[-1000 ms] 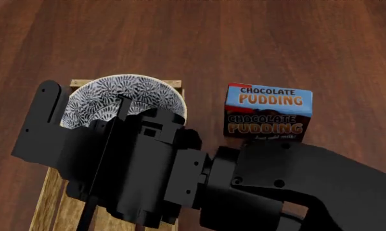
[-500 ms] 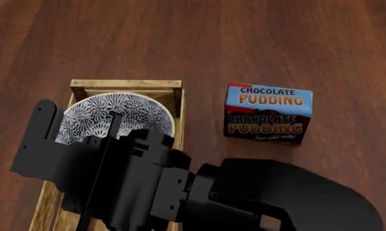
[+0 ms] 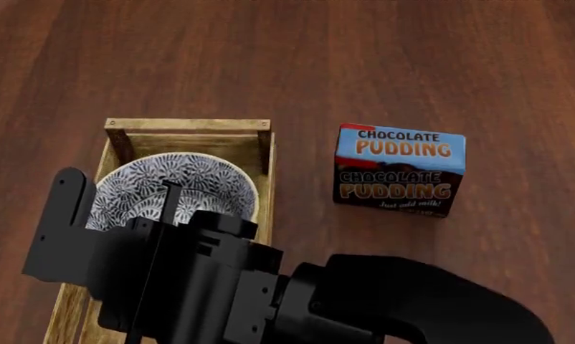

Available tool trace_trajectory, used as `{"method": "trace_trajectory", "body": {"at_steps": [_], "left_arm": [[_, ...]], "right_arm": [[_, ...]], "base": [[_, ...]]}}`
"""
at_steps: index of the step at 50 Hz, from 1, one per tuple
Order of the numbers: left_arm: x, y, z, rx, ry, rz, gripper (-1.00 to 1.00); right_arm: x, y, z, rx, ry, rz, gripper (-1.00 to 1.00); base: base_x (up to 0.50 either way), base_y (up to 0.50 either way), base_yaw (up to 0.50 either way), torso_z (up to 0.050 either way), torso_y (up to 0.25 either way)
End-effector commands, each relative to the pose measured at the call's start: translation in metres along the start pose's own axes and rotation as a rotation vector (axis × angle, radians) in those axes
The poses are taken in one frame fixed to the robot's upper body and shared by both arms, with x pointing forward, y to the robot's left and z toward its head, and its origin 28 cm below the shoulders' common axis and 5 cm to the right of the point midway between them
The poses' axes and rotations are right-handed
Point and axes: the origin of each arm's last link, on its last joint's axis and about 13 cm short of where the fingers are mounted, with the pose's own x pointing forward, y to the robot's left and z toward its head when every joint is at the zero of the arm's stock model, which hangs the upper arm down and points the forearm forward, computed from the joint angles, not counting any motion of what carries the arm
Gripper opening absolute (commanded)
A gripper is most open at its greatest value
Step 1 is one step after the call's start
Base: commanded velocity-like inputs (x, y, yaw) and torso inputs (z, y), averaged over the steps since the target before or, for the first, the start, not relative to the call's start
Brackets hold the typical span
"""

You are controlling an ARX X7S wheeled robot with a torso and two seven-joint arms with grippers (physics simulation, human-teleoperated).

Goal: Stack the left bowl on the right bowl and place them in the tray.

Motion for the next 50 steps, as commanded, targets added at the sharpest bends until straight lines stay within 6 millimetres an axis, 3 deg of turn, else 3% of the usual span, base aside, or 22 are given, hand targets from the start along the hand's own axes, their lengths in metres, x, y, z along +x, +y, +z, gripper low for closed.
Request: {"method": "trace_trajectory", "body": {"at_steps": [1,50], "left_arm": [[0.0,-0.001,0.0,-0.001,0.0,-0.002,1.0],[-0.001,0.002,0.0,0.003,-0.001,0.006,1.0]], "right_arm": [[-0.001,-0.004,0.003,-0.052,-0.012,0.022,-1.0],[0.027,0.018,-0.019,-0.035,-0.031,0.126,-1.0]], "base": [[0.0,0.0,0.0,0.0,0.0],[0.0,0.0,0.0,0.0,0.0]]}}
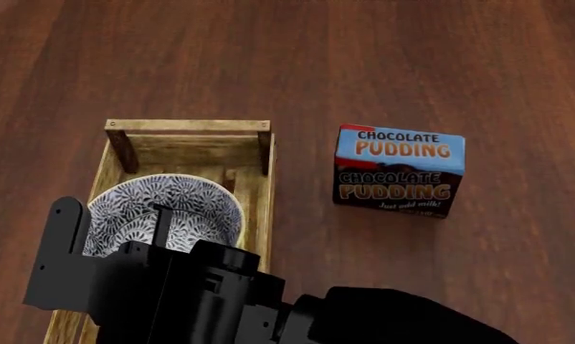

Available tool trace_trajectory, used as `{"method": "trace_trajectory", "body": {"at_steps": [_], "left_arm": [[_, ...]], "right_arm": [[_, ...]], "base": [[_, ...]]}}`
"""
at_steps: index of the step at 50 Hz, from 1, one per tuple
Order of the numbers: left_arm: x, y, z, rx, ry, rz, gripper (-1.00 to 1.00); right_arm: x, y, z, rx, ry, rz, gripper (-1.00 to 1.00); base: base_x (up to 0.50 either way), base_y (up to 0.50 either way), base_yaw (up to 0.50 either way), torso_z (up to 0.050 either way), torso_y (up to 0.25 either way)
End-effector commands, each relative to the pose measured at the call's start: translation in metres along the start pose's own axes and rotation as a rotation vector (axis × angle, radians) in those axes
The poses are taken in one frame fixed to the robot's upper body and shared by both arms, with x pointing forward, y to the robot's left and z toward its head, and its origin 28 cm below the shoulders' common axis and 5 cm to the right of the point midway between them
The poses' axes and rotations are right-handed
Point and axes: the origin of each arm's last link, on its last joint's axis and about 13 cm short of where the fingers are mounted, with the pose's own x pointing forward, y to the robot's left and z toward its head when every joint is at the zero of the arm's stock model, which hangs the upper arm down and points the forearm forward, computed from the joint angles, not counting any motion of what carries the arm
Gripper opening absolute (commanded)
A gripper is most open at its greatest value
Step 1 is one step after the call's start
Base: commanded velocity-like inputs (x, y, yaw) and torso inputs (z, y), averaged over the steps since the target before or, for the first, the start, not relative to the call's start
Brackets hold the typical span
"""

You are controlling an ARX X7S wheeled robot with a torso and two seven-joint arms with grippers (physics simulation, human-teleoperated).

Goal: Stack the left bowl on the right bowl and place them in the tray.

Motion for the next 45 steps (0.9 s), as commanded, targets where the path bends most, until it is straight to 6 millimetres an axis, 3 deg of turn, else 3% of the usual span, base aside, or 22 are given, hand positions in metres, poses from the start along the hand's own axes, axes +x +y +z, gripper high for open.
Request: {"method": "trace_trajectory", "body": {"at_steps": [1,7,8,16,22,32,45], "left_arm": [[0.001,0.0,0.001,-0.001,-0.003,-0.001,1.0],[0.002,-0.002,0.0,-0.001,-0.002,-0.007,1.0],[0.002,-0.002,0.0,-0.001,-0.002,-0.008,1.0],[0.001,-0.002,0.0,-0.002,-0.001,-0.009,1.0],[0.001,-0.002,-0.001,-0.004,-0.002,-0.009,1.0],[-0.001,-0.003,0.001,-0.005,-0.004,-0.014,1.0],[-0.002,-0.005,0.005,-0.006,-0.013,-0.021,1.0]], "right_arm": [[0.008,0.006,-0.009,0.003,0.016,0.075,-1.0],[0.009,0.008,-0.011,0.016,0.034,0.096,-1.0],[0.008,0.007,-0.011,0.013,0.033,0.083,1.0],[0.001,0.003,-0.003,0.023,0.028,0.054,1.0],[-0.012,0.002,0.013,0.002,-0.001,-0.007,1.0],[-0.059,0.007,0.052,-0.062,-0.065,-0.132,1.0],[-0.113,0.019,0.054,-0.076,-0.08,-0.237,1.0]], "base": [[0.01,0.0,0.0,0.0,0.0],[0.0,0.0,0.0,0.0,-0.005],[0.0,0.0,0.0,0.0,0.0],[0.0,0.0,0.0,0.0,-0.001],[0.0,0.0,0.0,0.0,0.0],[0.0,0.0,0.0,0.0,0.0],[0.0,0.0,0.0,0.0,0.0]]}}
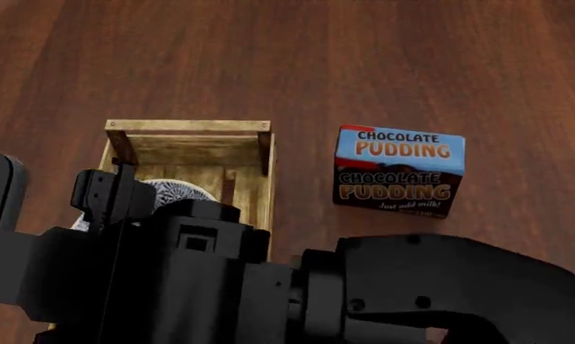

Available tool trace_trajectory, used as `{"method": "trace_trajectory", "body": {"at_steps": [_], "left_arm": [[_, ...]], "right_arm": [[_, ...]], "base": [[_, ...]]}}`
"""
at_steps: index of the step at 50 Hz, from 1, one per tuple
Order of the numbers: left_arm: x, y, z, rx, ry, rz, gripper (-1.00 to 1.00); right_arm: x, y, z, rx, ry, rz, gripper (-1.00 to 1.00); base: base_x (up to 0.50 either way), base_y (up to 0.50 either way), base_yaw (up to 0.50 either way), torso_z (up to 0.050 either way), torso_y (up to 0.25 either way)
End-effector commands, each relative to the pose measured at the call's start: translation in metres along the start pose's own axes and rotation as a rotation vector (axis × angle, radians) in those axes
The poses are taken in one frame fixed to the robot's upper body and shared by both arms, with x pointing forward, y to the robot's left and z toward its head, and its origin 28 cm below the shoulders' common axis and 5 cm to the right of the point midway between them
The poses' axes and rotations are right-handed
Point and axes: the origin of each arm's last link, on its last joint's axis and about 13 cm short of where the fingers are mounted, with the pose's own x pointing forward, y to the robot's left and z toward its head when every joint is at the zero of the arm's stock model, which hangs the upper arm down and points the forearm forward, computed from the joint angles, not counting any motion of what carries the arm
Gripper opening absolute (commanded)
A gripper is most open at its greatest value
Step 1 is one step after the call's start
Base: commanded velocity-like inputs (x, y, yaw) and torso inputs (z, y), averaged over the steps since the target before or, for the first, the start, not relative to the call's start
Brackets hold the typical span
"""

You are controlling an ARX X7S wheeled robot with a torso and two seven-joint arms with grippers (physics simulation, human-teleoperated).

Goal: Stack the left bowl on the right bowl and place them in the tray.

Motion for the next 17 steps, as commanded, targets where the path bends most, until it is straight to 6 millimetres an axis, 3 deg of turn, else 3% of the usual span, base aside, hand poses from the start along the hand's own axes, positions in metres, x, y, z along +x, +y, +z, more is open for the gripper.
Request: {"method": "trace_trajectory", "body": {"at_steps": [1,17], "left_arm": [[-0.001,-0.001,0.003,-0.001,-0.006,-0.006,1.0],[0.002,-0.009,0.005,-0.002,-0.009,-0.033,1.0]], "right_arm": [[-0.044,0.004,0.007,-0.037,-0.012,-0.093,1.0],[-0.069,0.012,-0.016,0.09,0.009,-0.179,1.0]], "base": [[0.0,0.0,0.0,0.0,0.0],[0.0,0.0,0.0,0.0,0.0]]}}
